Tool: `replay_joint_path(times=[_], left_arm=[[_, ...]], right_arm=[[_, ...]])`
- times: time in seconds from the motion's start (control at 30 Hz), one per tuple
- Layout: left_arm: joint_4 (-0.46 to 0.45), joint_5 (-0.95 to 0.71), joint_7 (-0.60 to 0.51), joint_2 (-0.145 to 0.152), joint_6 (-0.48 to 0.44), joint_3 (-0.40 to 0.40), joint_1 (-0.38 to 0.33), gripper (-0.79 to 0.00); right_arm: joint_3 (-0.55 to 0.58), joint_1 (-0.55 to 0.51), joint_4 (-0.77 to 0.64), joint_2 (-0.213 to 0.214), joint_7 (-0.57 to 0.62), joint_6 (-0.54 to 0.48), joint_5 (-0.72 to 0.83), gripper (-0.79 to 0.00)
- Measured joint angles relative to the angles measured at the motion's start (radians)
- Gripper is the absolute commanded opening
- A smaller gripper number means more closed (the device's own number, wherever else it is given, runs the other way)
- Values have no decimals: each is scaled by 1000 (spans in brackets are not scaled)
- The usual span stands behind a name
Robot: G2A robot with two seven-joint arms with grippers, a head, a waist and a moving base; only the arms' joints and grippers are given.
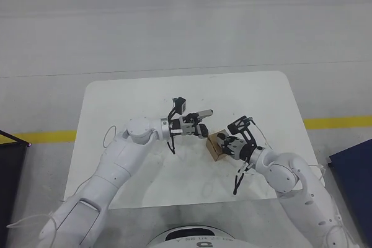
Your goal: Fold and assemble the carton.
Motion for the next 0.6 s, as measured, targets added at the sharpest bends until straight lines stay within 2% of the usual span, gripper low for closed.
replay_joint_path(times=[0.2, 0.6], left_arm=[[-22, 0, -5, 10, 1, -31, 4, 0], [24, 31, -18, -15, 14, 54, -38, 0]], right_arm=[[-10, 12, 9, 1, 18, 2, -3, -785], [-29, 35, 11, 2, 51, 6, -10, -785]])
